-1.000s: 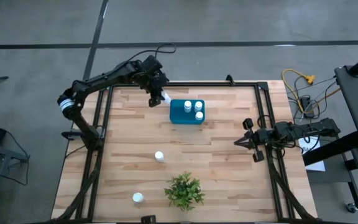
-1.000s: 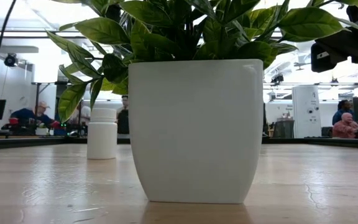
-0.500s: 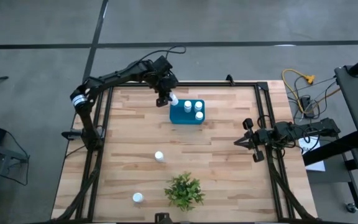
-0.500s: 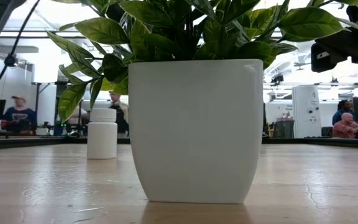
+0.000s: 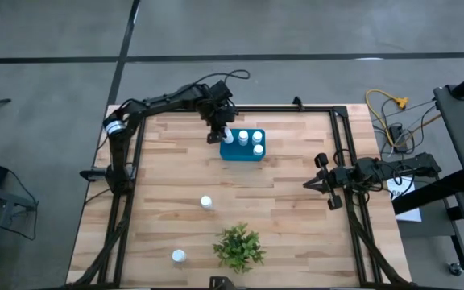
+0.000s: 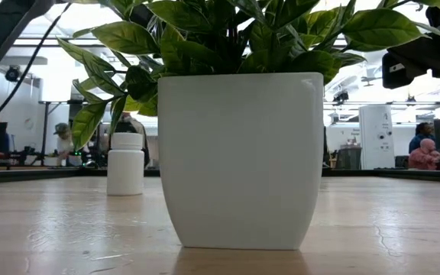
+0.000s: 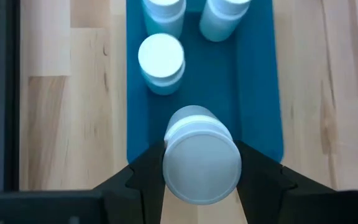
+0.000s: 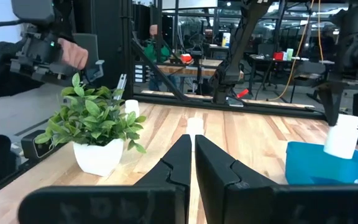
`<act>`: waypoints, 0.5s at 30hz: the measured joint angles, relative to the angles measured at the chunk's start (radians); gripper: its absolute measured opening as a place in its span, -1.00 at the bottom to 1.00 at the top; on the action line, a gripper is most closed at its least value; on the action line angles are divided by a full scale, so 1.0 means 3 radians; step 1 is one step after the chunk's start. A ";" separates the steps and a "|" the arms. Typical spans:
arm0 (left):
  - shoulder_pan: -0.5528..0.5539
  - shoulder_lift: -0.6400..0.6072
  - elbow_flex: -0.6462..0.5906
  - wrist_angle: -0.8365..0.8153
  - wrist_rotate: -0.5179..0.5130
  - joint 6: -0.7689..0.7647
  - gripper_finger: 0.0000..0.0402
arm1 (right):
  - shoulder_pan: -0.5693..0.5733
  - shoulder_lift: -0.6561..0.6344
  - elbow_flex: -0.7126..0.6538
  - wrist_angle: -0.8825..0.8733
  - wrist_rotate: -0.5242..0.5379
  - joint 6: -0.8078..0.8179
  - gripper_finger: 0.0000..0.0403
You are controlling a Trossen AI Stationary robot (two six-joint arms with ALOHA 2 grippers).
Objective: Pick and place pill bottles into a basket
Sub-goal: Put the white pill bottle into the blue bin
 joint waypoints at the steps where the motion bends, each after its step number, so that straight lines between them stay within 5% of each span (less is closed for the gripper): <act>1: 0.0002 0.0020 0.0014 -0.0002 -0.0002 0.0003 -0.29 | 0.0000 0.0000 0.0000 0.0000 0.0000 -0.0002 -0.94; 15: -0.0089 0.0067 0.0103 -0.0006 -0.0183 0.0095 -0.29 | 0.0000 0.0000 0.0000 0.0000 0.0000 -0.0005 -0.94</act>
